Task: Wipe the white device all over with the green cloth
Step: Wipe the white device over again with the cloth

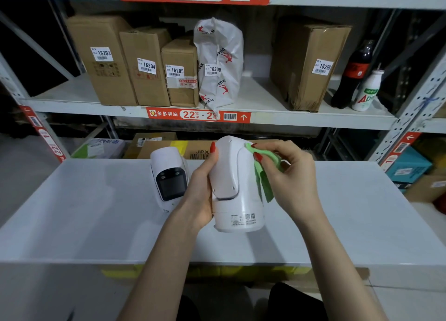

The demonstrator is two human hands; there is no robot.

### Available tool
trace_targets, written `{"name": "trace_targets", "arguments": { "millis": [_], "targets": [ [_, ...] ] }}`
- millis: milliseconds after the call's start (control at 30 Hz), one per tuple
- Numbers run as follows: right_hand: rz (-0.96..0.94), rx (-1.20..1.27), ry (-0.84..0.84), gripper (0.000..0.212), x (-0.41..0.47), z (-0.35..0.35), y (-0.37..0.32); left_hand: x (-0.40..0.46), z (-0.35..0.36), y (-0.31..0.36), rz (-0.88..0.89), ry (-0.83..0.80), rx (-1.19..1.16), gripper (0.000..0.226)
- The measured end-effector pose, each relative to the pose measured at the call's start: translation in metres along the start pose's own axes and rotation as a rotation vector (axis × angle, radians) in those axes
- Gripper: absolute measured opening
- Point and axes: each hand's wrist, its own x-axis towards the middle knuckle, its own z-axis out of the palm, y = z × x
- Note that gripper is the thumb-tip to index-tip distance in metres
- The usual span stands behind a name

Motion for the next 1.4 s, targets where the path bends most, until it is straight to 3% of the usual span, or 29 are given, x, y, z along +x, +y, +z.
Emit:
{"name": "trace_targets", "arguments": {
  "millis": [300,533,700,900,1133,1300,1400],
  "targets": [
    [-0.001,-0.132,0.063,0.031,-0.001,0.000,0.005,0.000,0.000,0.000,-0.002,-0.013,-0.012,0.049],
    [0.155,-0.062,-0.161,0.016,0.000,-0.003,0.003,0.003,-0.005,0.005,0.051,0.068,-0.169,0.052],
    [0.195,0.131,-0.185,0.018,-0.001,-0.004,-0.003,0.003,-0.006,0.006,0.062,0.085,-0.235,0.058],
    [0.123,0.080,-0.072,0.020,-0.002,0.007,-0.001,0.002,-0.003,0.005,0.035,0.063,-0.182,0.054],
    [0.072,0.158,-0.263,0.020,-0.004,0.003,-0.012,0.004,-0.004,0.004,0.033,0.068,-0.153,0.054],
    [0.064,0.096,-0.137,0.019,-0.004,0.009,-0.007,0.004,-0.002,0.003,0.026,0.081,-0.125,0.054],
    [0.053,0.077,-0.159,0.017,-0.004,0.008,-0.008,0.005,-0.002,0.003,0.019,0.085,-0.129,0.056]
  ]
}}
